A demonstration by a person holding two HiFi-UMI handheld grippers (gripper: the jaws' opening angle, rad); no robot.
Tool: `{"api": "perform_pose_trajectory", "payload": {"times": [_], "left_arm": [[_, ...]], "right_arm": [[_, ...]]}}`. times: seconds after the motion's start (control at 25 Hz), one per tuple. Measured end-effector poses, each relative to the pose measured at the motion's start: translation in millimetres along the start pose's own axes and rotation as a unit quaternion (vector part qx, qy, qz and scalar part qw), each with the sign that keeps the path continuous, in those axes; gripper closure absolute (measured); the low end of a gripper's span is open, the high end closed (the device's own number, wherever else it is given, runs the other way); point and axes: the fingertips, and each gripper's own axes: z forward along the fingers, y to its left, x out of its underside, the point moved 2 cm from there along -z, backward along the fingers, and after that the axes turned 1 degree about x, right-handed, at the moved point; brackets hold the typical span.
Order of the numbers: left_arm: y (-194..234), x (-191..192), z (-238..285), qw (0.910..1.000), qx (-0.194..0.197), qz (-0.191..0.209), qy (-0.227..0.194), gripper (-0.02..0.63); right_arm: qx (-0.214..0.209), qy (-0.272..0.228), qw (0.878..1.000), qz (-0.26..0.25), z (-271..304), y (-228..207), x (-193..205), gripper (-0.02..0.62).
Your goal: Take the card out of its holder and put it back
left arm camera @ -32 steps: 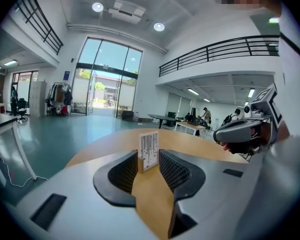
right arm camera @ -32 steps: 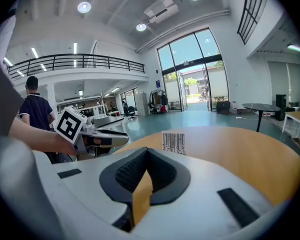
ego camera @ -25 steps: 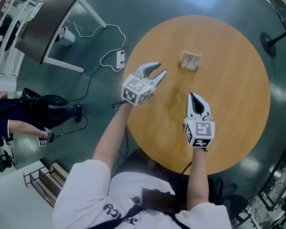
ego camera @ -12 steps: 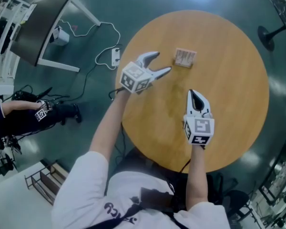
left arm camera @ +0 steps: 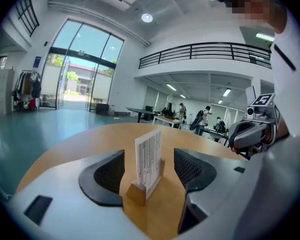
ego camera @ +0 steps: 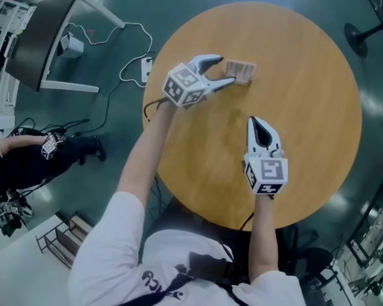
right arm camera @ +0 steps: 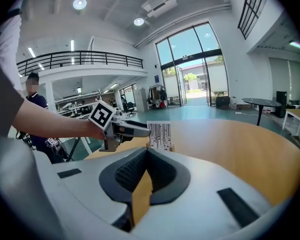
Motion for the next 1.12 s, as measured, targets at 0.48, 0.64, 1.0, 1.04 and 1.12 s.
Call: {"api": "perform_pose_trajectory", "payload": {"times": [0.48, 0.64, 1.0, 1.04, 1.12], "left_arm": [[-13.9, -14.5, 37.9, 0.9957, 0.088, 0.007, -0.029, 0.348], [-15.2, -15.9, 37.8, 0.9946, 0.098, 0.025, -0.022, 0.489], [-29.6, -16.3, 36.1, 0.9875, 0.144, 0.063, 0.009, 0.583], [-31.4, -18.5, 35.1, 0.9866, 0.149, 0.067, 0.009, 0.583], [-35.5, -24.0, 32.3, 0.9845, 0.158, 0.076, 0.01, 0.583]], "right_arm": [[0.004, 0.015, 1.0, 0.0, 8.1, -18.6, 6.2, 0.574], [0.002, 0.015, 1.0, 0.0, 8.7, -19.9, 5.3, 0.574], [-0.002, 0.009, 1.0, -0.006, 9.2, -9.9, 0.8, 0.574], [-0.002, 0.007, 1.0, -0.006, 8.2, -9.0, 0.6, 0.574], [-0.002, 0.002, 1.0, -0.005, 5.3, -7.0, -0.6, 0.574]]}}
